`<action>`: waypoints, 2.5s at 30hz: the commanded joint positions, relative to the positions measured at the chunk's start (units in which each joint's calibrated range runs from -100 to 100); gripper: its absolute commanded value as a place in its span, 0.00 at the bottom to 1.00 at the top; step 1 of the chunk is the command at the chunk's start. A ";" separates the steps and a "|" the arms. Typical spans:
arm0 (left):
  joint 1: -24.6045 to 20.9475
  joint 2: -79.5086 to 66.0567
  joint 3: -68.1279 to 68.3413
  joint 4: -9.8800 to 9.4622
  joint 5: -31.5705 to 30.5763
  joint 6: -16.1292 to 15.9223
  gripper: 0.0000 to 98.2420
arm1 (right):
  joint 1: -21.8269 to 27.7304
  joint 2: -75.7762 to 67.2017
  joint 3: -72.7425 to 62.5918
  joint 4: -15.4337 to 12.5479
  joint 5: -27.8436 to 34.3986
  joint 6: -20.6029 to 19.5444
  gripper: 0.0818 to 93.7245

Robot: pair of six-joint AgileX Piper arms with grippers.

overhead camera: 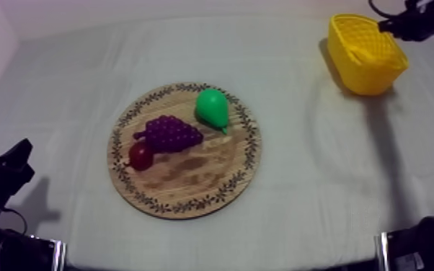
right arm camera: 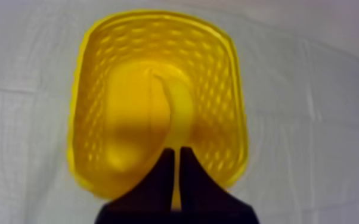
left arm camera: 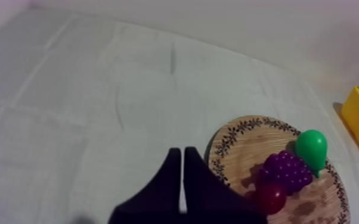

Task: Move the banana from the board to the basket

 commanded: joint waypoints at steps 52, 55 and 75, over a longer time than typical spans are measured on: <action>-0.02 0.00 -0.03 -0.01 0.00 0.04 0.00 | 0.49 -91.09 68.22 -11.56 1.60 7.93 0.01; -0.02 0.00 -0.03 -0.01 0.00 0.01 0.00 | 0.76 -91.10 68.28 -11.62 1.35 8.57 0.01; -0.02 0.00 -0.03 -0.01 0.00 0.02 0.00 | 0.90 -91.11 68.32 -11.65 1.22 8.30 0.01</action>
